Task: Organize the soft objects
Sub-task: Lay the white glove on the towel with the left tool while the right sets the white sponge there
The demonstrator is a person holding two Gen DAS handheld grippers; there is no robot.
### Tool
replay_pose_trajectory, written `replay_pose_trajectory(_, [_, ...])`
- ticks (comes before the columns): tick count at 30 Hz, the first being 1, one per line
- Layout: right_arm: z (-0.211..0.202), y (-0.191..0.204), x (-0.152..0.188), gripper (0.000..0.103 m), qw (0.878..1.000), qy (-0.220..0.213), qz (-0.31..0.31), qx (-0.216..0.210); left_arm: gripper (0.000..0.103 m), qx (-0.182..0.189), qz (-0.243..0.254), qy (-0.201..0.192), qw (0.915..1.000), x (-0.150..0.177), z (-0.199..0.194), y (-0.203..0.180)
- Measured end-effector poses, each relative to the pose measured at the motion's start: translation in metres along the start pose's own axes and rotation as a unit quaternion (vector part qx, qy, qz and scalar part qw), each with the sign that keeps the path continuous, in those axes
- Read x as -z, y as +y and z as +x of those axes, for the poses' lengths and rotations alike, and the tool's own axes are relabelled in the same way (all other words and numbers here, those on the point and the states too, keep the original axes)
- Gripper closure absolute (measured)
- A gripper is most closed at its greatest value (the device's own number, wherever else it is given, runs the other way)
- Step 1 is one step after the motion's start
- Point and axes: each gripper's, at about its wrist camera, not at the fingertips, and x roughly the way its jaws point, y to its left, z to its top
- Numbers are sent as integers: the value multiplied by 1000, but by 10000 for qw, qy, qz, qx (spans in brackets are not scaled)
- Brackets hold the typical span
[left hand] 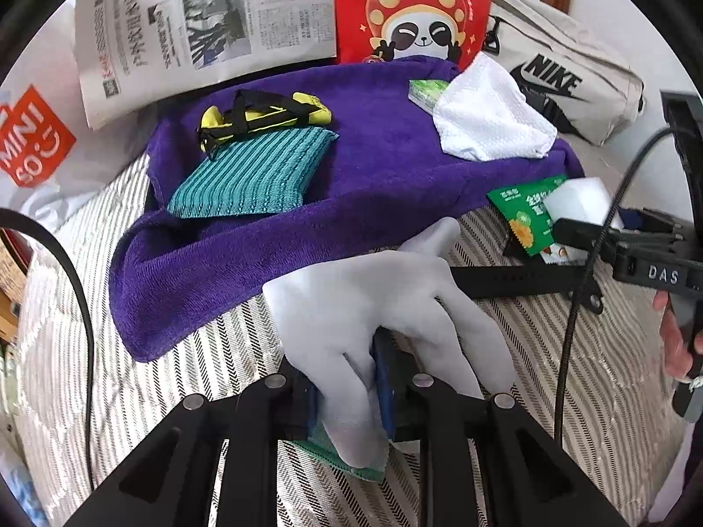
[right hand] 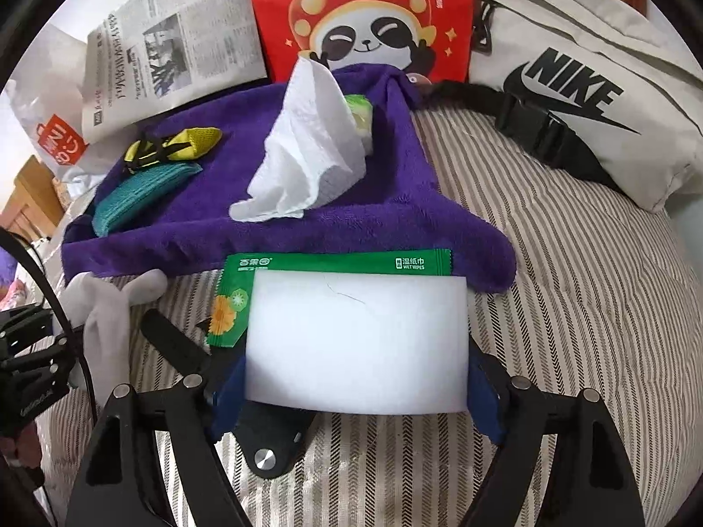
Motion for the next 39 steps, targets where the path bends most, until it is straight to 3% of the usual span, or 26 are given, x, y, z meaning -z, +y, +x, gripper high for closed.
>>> replay_pose_trajectory(15, [-47, -6, 7, 22, 9993, -311, -143, -147, 87, 746, -562, -177, 9955, 5, -27, 24])
replay_pose_trajectory(26, [-62, 5, -1, 22, 9984, -397, -288, -280, 87, 743, -858, -380, 9928, 1, -55, 46])
replay_pose_trajectory(39, [-77, 15, -41, 22, 9965, -583, -418, -424, 87, 568, -953, -582, 9921, -26, -76, 58])
